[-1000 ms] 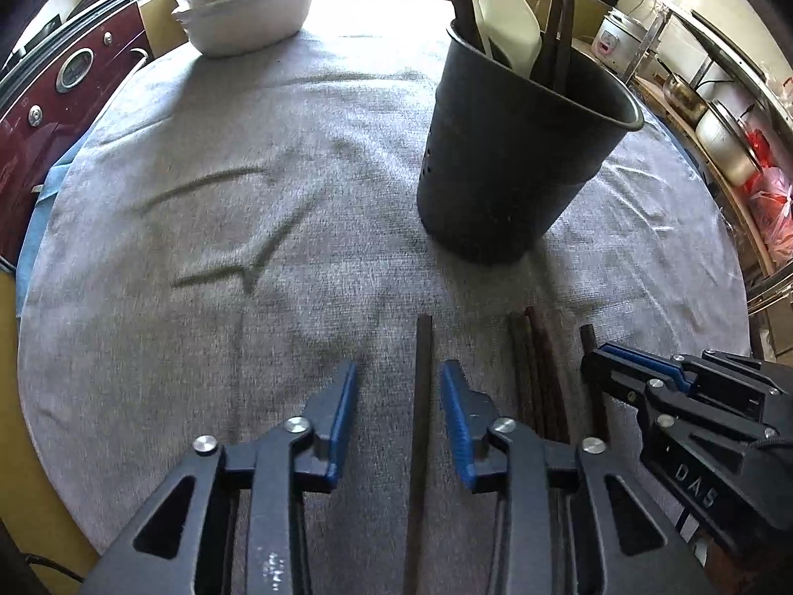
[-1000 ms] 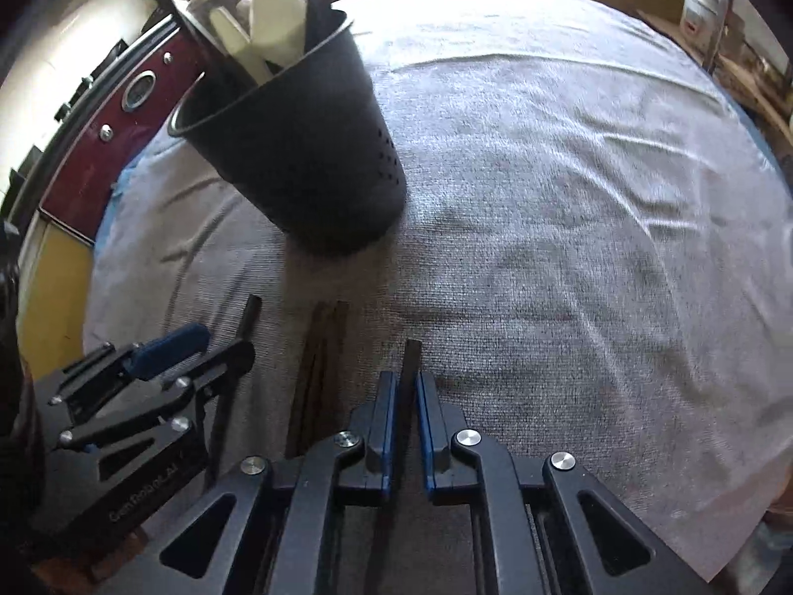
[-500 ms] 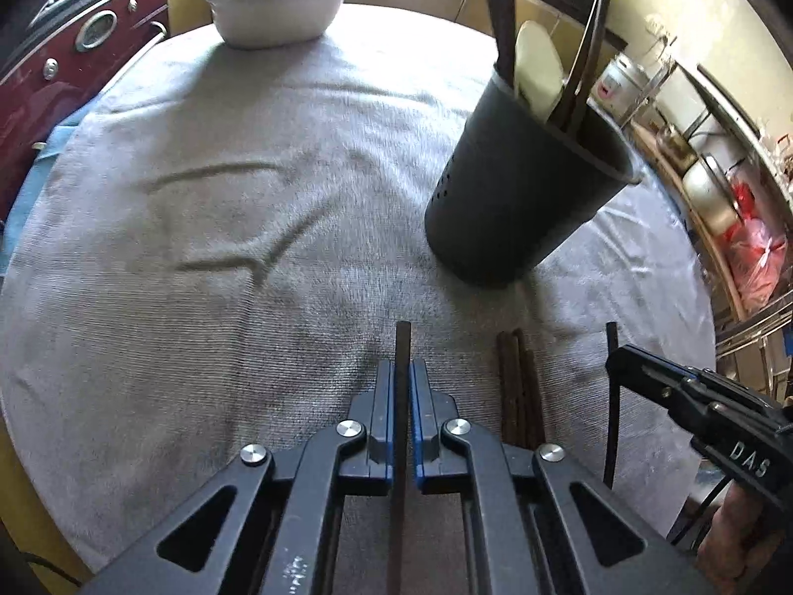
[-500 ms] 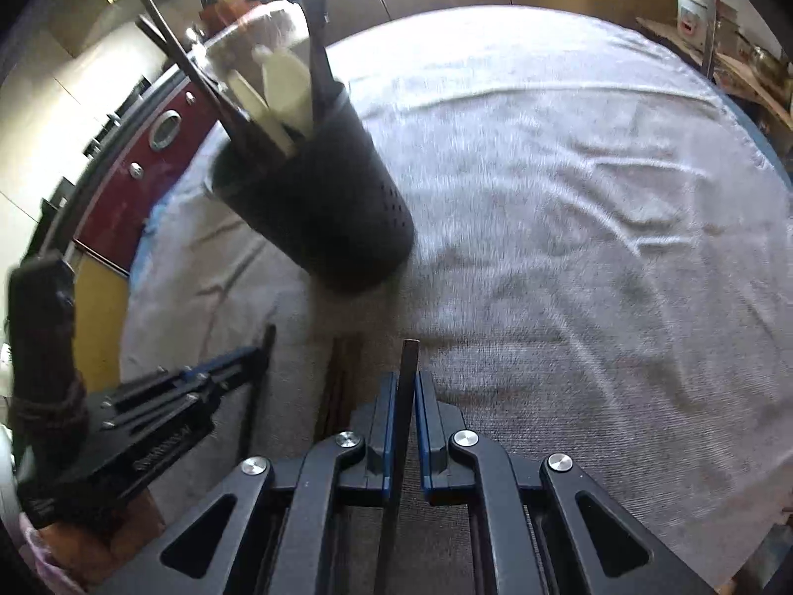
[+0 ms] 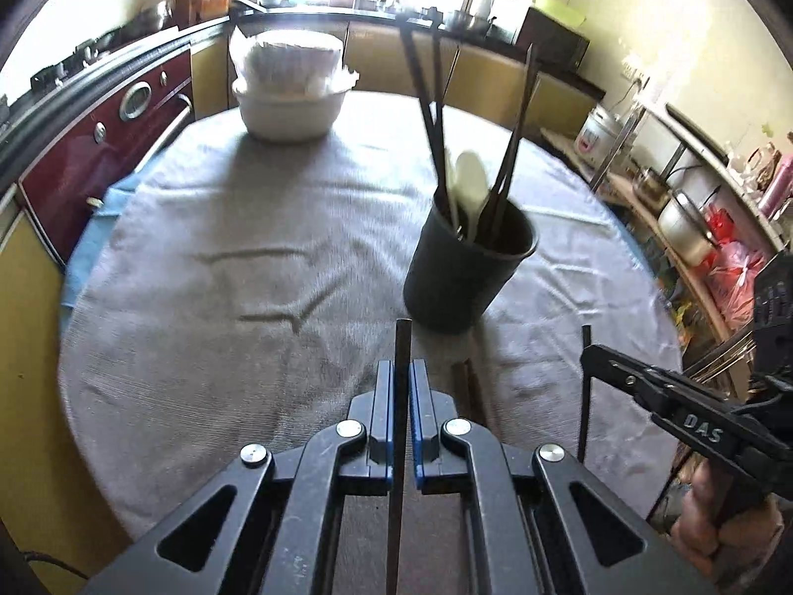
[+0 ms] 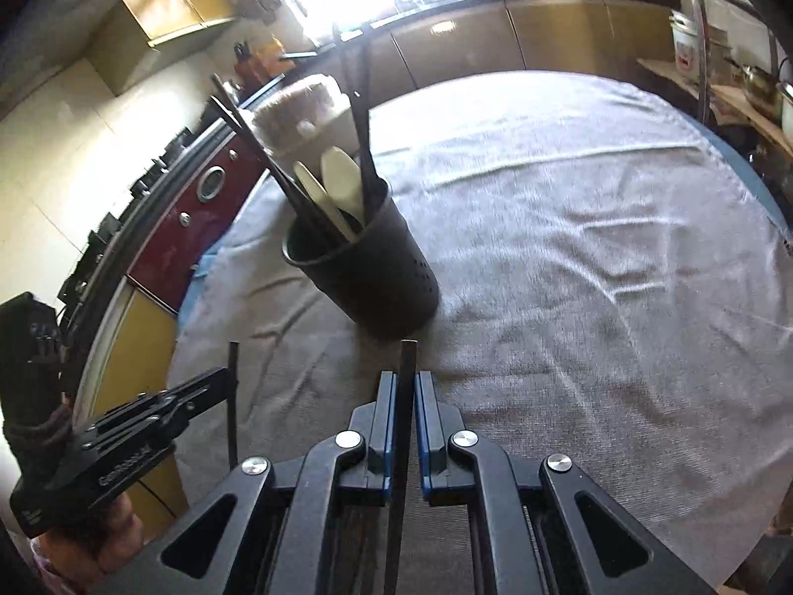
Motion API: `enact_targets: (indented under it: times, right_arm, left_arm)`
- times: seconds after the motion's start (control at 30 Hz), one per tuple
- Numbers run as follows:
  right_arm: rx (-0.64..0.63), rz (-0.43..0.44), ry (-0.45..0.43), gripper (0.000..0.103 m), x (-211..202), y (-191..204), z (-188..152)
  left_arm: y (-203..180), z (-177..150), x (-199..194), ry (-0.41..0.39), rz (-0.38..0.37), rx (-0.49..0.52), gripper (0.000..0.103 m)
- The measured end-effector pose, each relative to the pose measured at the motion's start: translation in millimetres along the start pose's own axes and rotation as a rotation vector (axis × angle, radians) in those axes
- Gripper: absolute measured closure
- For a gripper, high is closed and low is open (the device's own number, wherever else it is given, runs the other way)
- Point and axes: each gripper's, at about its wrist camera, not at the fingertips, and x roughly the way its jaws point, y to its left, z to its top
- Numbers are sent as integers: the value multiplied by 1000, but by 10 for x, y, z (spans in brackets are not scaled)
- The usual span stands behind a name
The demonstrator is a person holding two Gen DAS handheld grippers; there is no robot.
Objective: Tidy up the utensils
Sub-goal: 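Lift both chopsticks and carry them over the black utensil cup, then lower both chopsticks into the black cup and open both grippers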
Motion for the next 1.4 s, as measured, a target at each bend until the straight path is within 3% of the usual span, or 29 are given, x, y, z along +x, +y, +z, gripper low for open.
enact_targets:
  times: [0.77,1.4]
  right_arm:
    - [-82,30,-318,95,-922,375,59]
    - [-99,48,-492,96,-1350,531,405]
  left_arm:
    - [-272,43,-883,-244,-21,36,97]
    - [-290,327,-1103,-330,-16,42,98]
